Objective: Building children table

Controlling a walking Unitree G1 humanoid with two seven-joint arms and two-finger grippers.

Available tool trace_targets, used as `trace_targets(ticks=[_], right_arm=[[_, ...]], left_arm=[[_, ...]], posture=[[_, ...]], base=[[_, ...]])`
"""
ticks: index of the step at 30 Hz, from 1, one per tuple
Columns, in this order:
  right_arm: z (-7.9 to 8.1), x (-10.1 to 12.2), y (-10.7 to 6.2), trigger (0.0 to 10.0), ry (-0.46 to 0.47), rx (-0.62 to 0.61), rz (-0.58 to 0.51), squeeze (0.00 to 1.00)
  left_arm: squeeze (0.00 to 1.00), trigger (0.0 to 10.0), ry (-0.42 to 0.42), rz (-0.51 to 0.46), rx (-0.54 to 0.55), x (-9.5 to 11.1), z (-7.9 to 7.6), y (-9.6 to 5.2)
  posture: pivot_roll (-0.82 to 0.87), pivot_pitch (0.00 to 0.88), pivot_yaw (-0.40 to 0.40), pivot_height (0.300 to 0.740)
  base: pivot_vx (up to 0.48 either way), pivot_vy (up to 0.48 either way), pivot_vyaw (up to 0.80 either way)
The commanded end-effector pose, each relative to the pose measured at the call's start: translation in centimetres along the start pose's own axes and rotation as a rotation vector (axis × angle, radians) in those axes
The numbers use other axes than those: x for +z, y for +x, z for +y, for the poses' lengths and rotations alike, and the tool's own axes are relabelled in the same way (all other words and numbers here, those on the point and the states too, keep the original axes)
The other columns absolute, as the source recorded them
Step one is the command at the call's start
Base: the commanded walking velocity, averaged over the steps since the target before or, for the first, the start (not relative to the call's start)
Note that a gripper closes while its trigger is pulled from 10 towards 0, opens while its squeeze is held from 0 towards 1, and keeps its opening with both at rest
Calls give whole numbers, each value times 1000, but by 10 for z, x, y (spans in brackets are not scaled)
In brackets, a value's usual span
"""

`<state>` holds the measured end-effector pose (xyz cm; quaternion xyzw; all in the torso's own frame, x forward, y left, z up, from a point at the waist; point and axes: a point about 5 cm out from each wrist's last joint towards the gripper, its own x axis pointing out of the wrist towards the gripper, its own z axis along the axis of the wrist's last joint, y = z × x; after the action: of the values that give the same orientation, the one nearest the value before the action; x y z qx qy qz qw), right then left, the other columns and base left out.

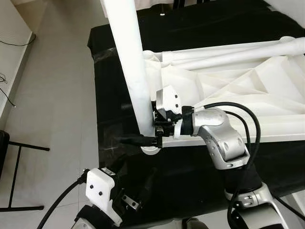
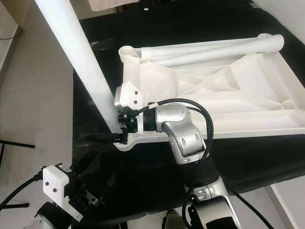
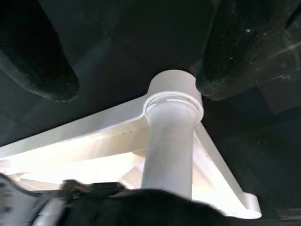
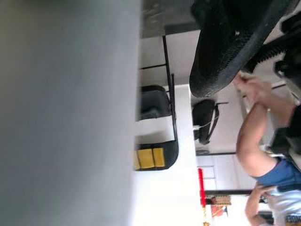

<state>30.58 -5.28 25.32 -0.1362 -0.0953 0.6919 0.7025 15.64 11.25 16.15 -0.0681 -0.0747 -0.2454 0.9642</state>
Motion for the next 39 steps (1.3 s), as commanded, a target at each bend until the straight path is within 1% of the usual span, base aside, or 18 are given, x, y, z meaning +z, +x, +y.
trace_targets(ticks=[1,4,5,6,7,10,16,18,19,20,22,27,31,32,34,35,37,39], right_arm=[[2,-1,9,10000,-8,64,-11,0],[0,-3,5,10000,-9,86,-7,0],[-1,-4,5,4941,-10,84,-5,0],[-2,-4,4,4941,-11,88,-4,0],[-3,-5,2,0,-8,92,-4,0],[-2,-8,-1,0,-3,89,7,0],[4,-31,-3,0,62,-185,95,0],[17,-50,-2,0,148,-515,205,0],[17,-50,-2,0,148,-515,205,0],[24,-61,-11,0,213,-780,293,0],[40,-68,-19,0,243,-921,353,0],[55,-70,-21,0,284,-1001,375,0],[43,-64,-14,0,281,-990,328,0],[31,-61,-11,10000,275,-981,295,0],[27,-58,-10,10000,248,-960,287,0],[18,-49,-5,10000,210,-853,209,973],[15,-45,-4,10000,198,-819,171,973],[17,-29,11,10000,212,-605,29,1000]], left_arm=[[0,10000,5,25,-1,-1,-2,-4],[0,10000,5,30,-3,-1,-2,-5],[0,10000,5,31,-2,-1,-2,-6],[0,10000,5,31,-2,-1,-2,-6],[0,10000,5,31,-3,-1,-2,-6],[0,10000,5,32,-4,-1,-2,-6],[0,10000,8,30,0,-2,-1,-5],[0,10000,10,29,4,-2,0,-5],[0,10000,10,29,4,-2,0,-5],[0,10000,11,28,5,-2,1,-5],[0,10000,11,27,5,-2,1,-5],[0,10000,12,25,3,-3,3,-3],[0,10000,10,23,-4,-4,3,-1],[0,10000,10,20,-2,-4,2,0],[0,10000,10,18,4,-4,2,0],[0,10000,9,16,10,-5,2,-1],[0,10000,9,16,11,-5,3,-1],[0,10000,6,17,6,-5,3,-1]], posture=[[65,264,74,740],[68,264,78,740],[66,265,79,740],[66,265,79,740],[64,265,80,740],[61,264,79,740],[55,266,66,740],[46,266,62,740],[46,266,62,740],[38,266,62,740],[39,266,66,740],[16,252,79,740],[8,254,66,740],[-24,252,56,740],[-27,251,56,740],[-28,251,59,740],[-26,252,63,740],[-26,252,68,740]], base=[[0,0,0],[0,0,0],[0,0,0],[0,0,0],[0,0,0],[0,0,0],[0,0,0],[0,0,0],[0,0,0],[0,0,0],[0,0,0],[0,0,0],[0,0,0],[0,0,0],[0,0,0],[0,0,0],[0,0,0],[0,0,0]])
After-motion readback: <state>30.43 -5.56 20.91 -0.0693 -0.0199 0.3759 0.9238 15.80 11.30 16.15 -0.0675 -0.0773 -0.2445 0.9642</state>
